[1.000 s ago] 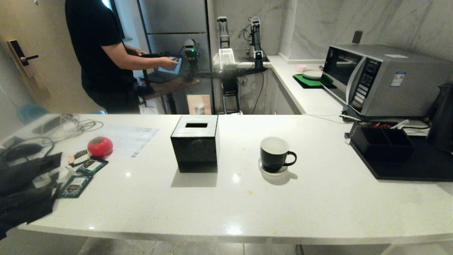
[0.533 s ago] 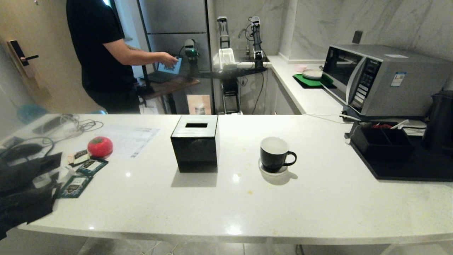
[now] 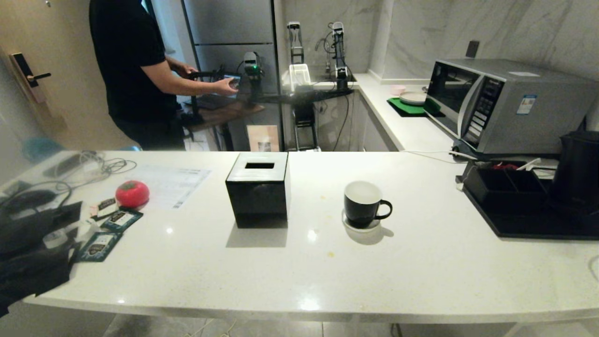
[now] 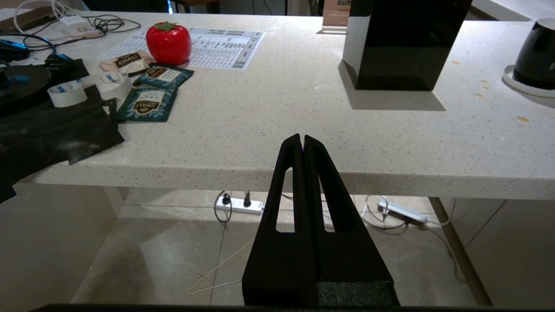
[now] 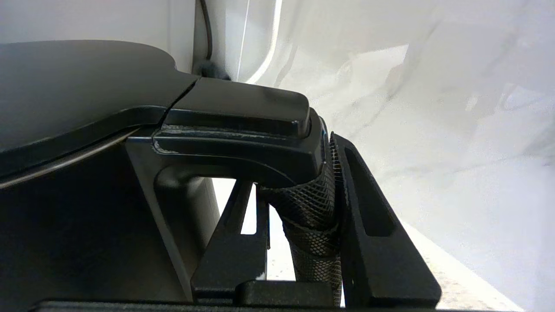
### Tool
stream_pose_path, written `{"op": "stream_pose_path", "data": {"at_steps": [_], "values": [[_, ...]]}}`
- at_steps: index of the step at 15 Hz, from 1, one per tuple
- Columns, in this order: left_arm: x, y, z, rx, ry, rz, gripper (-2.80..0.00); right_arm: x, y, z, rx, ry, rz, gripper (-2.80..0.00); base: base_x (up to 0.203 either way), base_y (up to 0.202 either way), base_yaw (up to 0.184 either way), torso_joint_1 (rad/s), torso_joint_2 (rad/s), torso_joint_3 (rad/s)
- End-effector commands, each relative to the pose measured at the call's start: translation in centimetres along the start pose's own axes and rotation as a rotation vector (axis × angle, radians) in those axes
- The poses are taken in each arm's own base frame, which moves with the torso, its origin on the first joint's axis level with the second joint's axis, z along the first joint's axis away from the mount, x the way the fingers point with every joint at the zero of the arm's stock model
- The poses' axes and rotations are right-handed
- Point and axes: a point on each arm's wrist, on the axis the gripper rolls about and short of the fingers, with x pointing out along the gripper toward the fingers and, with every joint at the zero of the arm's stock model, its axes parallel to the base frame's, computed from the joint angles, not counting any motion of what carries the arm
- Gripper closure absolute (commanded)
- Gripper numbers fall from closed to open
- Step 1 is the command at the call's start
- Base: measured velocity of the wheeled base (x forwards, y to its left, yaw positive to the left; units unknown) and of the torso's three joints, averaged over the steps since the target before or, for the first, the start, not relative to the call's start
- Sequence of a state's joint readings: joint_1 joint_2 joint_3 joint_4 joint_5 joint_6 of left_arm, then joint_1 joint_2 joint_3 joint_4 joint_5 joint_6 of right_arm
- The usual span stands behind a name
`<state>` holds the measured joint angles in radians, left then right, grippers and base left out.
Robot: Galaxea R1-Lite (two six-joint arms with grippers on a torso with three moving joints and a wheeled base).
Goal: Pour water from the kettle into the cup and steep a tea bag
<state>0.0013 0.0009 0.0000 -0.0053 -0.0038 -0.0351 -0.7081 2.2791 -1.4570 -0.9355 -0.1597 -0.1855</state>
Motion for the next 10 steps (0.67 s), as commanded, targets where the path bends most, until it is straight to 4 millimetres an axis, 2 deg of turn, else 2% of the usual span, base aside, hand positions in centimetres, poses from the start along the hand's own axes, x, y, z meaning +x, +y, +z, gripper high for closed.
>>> {"op": "stream_pose_path", "data": {"at_steps": [1, 10], "values": [[0.0, 0.0, 0.0, 0.000, 0.000, 0.000, 0.00, 0.9, 0.4, -1.3, -0.002, 0.001, -0.001, 0.00, 0.000, 0.000, 0.000, 0.000, 0.00, 0.000], [0.0, 0.0, 0.0, 0.000, 0.000, 0.001, 0.00, 1.4, 1.2, -3.0, 0.076, 0.023, -0.026, 0.00, 0.000, 0.000, 0.000, 0.000, 0.00, 0.000]]}}
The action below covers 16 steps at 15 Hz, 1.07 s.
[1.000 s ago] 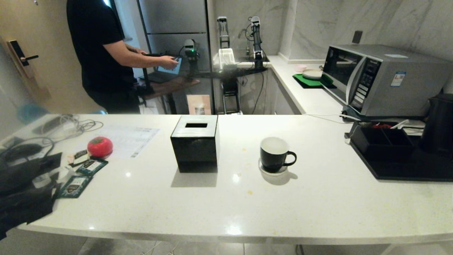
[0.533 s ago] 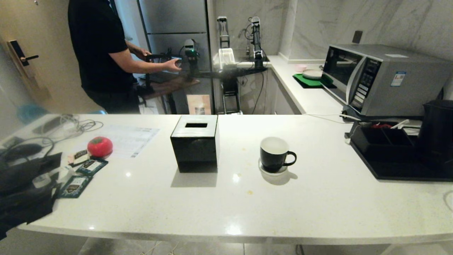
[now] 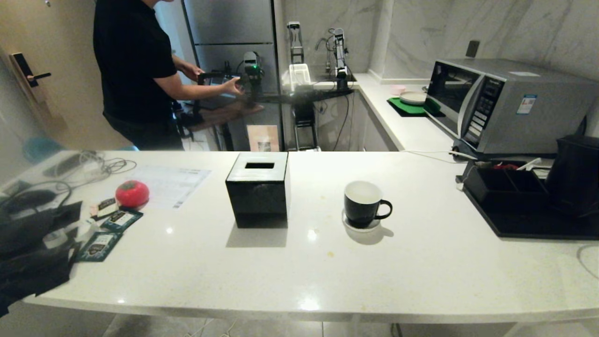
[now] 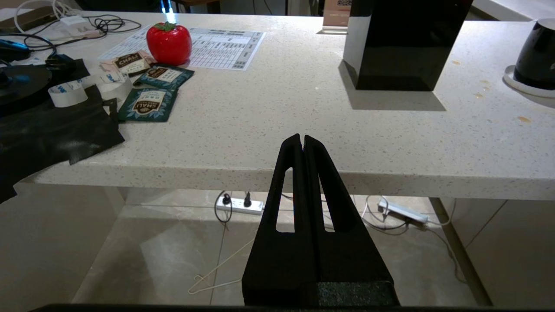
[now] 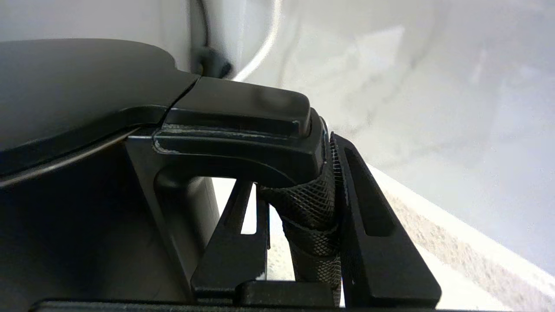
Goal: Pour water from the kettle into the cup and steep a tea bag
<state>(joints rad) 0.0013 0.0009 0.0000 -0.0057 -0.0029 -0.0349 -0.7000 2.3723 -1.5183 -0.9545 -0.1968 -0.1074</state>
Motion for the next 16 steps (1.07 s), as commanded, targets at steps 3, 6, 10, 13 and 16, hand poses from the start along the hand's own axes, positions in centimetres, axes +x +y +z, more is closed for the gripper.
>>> {"op": "stream_pose_path", "data": {"at_steps": [3, 6, 10, 13, 16], "values": [[0.0, 0.0, 0.0, 0.000, 0.000, 0.000, 0.00, -0.1, 0.9, -0.9, 0.020, 0.021, -0.008, 0.00, 0.000, 0.000, 0.000, 0.000, 0.00, 0.000], [0.0, 0.0, 0.0, 0.000, 0.000, 0.000, 0.00, -0.1, 1.2, -1.1, 0.020, 0.023, -0.006, 0.00, 0.000, 0.000, 0.000, 0.000, 0.00, 0.000], [0.0, 0.0, 0.0, 0.000, 0.000, 0.000, 0.00, -0.1, 1.4, -1.7, 0.019, 0.030, -0.005, 0.00, 0.000, 0.000, 0.000, 0.000, 0.00, 0.000], [0.0, 0.0, 0.0, 0.000, 0.000, 0.000, 0.00, 0.0, 1.5, -2.0, 0.020, 0.033, -0.005, 0.00, 0.000, 0.000, 0.000, 0.000, 0.00, 0.000], [0.0, 0.0, 0.0, 0.000, 0.000, 0.000, 0.00, -0.1, 1.5, -2.2, 0.018, 0.047, -0.002, -2.80, 0.000, 0.000, 0.000, 0.000, 0.00, 0.000]]}}
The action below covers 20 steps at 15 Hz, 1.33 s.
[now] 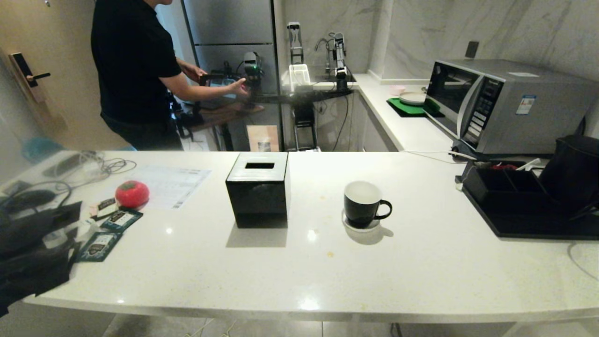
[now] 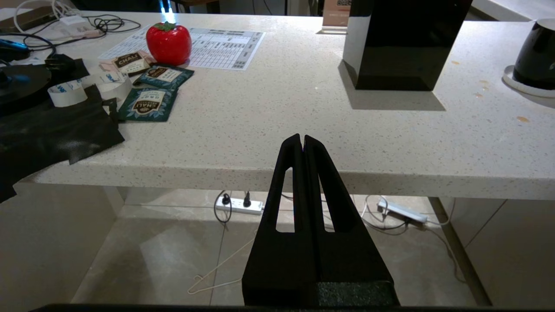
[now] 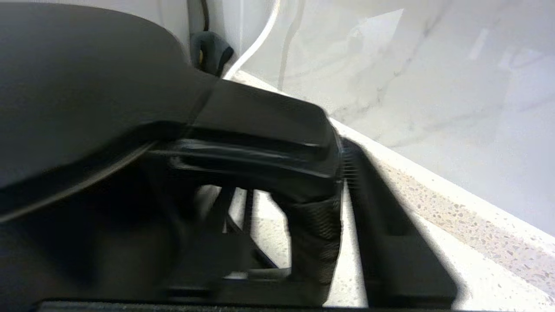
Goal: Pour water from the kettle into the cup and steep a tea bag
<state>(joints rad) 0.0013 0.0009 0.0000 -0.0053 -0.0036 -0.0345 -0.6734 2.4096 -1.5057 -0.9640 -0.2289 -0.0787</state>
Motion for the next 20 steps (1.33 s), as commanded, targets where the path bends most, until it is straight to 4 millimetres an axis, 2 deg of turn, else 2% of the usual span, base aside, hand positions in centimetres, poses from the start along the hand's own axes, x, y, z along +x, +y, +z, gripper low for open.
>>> {"op": "stream_pose_path", "data": {"at_steps": [1, 8, 15, 20], "values": [[0.0, 0.0, 0.0, -0.001, 0.000, 0.001, 0.00, 0.0, 0.0, -0.3, -0.004, 0.008, -0.001, -2.80, 0.000, 0.000, 0.000, 0.000, 0.00, 0.000], [0.0, 0.0, 0.0, -0.001, 0.000, 0.001, 0.00, -0.7, 0.4, -0.9, -0.013, 0.035, -0.001, -2.80, 0.000, 0.000, 0.000, 0.000, 0.00, 0.000], [0.0, 0.0, 0.0, -0.001, 0.000, 0.001, 0.00, -3.1, -0.2, -1.1, -0.027, 0.086, 0.002, -2.80, 0.000, 0.000, 0.000, 0.000, 0.00, 0.000], [0.0, 0.0, 0.0, -0.001, 0.000, 0.001, 0.00, -5.2, -0.8, -0.5, -0.029, 0.088, 0.002, -2.80, 0.000, 0.000, 0.000, 0.000, 0.00, 0.000]]}}
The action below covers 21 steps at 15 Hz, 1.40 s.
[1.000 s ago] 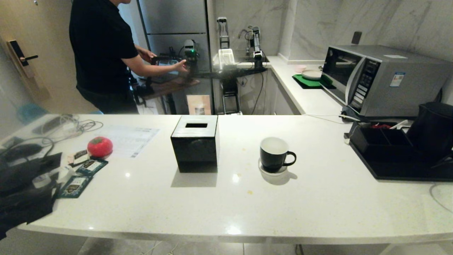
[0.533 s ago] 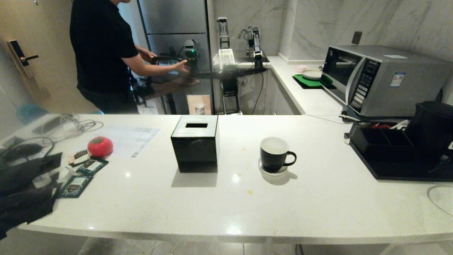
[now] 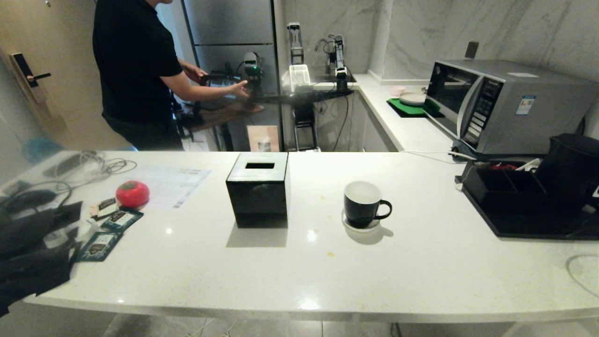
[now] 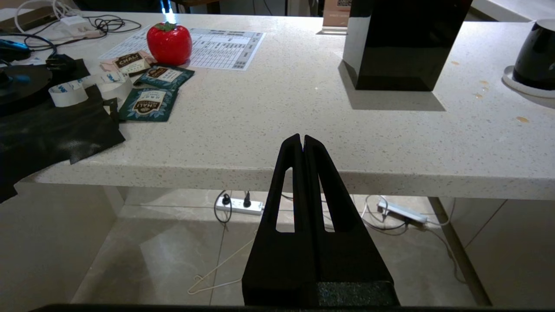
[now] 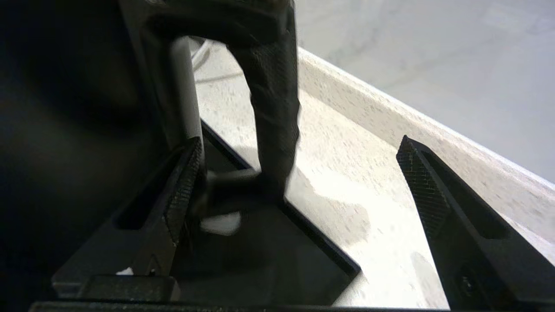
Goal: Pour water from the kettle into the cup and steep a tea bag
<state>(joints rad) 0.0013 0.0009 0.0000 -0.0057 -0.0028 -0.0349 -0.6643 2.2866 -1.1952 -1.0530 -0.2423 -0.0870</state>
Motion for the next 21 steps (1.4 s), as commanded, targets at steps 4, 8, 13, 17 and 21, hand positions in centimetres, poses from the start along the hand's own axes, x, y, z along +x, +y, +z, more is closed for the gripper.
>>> {"op": "stream_pose_path", "data": {"at_steps": [4, 8, 13, 17, 21], "values": [[0.0, 0.0, 0.0, 0.000, 0.000, 0.000, 0.00, -3.2, -0.9, 1.3, -0.006, 0.013, 0.000, -2.80, 0.000, 0.000, 0.000, 0.000, 0.00, 0.000], [0.0, 0.0, 0.0, 0.000, 0.000, -0.001, 0.00, -7.1, -1.9, 1.5, -0.011, 0.043, 0.005, -2.80, 0.000, 0.000, 0.000, 0.000, 0.00, 0.000], [0.0, 0.0, 0.0, 0.000, 0.000, 0.000, 0.00, -12.6, -3.3, 2.1, -0.014, 0.056, 0.024, 0.00, 0.000, 0.000, 0.000, 0.000, 0.00, 0.000], [0.0, 0.0, 0.0, 0.000, 0.000, 0.000, 0.00, -16.2, -4.2, 2.6, -0.016, 0.059, 0.052, 0.00, 0.000, 0.000, 0.000, 0.000, 0.00, 0.000], [0.0, 0.0, 0.0, 0.000, 0.000, 0.000, 0.00, -20.2, -5.1, 2.5, -0.022, 0.079, 0.076, 0.00, 0.000, 0.000, 0.000, 0.000, 0.00, 0.000]]}}
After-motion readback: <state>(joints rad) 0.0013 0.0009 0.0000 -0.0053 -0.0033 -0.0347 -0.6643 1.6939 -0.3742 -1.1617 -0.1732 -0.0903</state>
